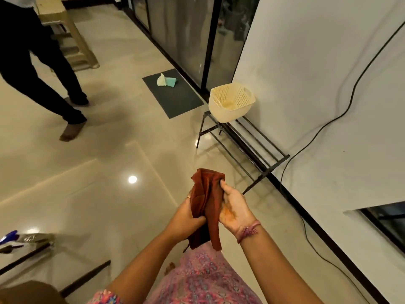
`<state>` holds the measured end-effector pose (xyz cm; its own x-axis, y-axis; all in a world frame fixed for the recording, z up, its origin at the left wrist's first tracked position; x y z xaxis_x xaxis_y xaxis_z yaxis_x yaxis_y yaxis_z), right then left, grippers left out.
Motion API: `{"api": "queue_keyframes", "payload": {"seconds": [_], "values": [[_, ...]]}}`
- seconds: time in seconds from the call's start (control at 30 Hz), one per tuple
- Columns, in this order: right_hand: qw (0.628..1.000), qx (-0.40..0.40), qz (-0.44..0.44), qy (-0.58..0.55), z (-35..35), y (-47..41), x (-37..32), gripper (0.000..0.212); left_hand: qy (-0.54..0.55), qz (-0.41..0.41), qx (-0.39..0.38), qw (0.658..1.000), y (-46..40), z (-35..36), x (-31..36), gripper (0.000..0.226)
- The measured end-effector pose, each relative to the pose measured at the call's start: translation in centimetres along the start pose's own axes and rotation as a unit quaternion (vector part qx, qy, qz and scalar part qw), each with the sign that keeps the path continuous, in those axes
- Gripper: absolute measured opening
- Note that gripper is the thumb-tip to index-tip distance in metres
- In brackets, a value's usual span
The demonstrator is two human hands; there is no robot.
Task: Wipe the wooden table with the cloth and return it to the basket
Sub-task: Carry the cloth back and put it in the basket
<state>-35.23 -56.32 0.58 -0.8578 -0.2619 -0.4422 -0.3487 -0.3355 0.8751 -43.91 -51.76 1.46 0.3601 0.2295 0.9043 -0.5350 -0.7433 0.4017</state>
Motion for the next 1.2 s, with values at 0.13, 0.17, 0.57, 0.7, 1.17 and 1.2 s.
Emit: {"api": "queue_keyframes", "payload": {"seconds": [0.13,0.17,0.57,0.7,1.17,1.2], "values": [[0.999,-0.028,-0.012,0.041,1.9,-2.2,-6.8,0.037,0.192,-0.177,0.062,0.963,-5.2,-2.2,-0.4,0.023],[0.998,-0.046,-0.017,0.037,2.4,-2.6,-8.9,0.038,0.252,-0.219,0.043,0.942,-6.0,-2.3,-0.1,0.023],[0.99,-0.125,-0.055,-0.024,7.9,-11.0,-22.6,0.035,0.281,-0.2,0.005,0.939,-21.2,-3.0,9.0,0.055],[0.978,-0.078,-0.085,0.173,7.8,-15.2,-25.9,0.044,0.278,-0.217,-0.03,0.935,-24.8,-1.9,9.6,0.049],[0.949,0.042,-0.043,0.31,13.5,-30.9,-38.7,0.027,0.153,-0.243,0.073,0.955,-46.2,-0.5,10.2,0.047],[0.949,0.049,-0.038,0.308,13.7,-31.9,-39.6,0.026,0.114,-0.216,0.081,0.966,-48.1,-0.7,10.9,0.05]]}}
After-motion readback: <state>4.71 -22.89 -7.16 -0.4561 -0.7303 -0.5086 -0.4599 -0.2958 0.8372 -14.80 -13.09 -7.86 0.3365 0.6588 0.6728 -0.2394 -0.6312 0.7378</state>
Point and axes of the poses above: each hand's wrist, its own y-axis away from the middle knuckle, its own z-axis out of the palm, x = y × z, the point moved 10 cm from there along -y, towards the middle knuckle, and after that the axes turned 15 degrees about x, right-handed, at the moved point
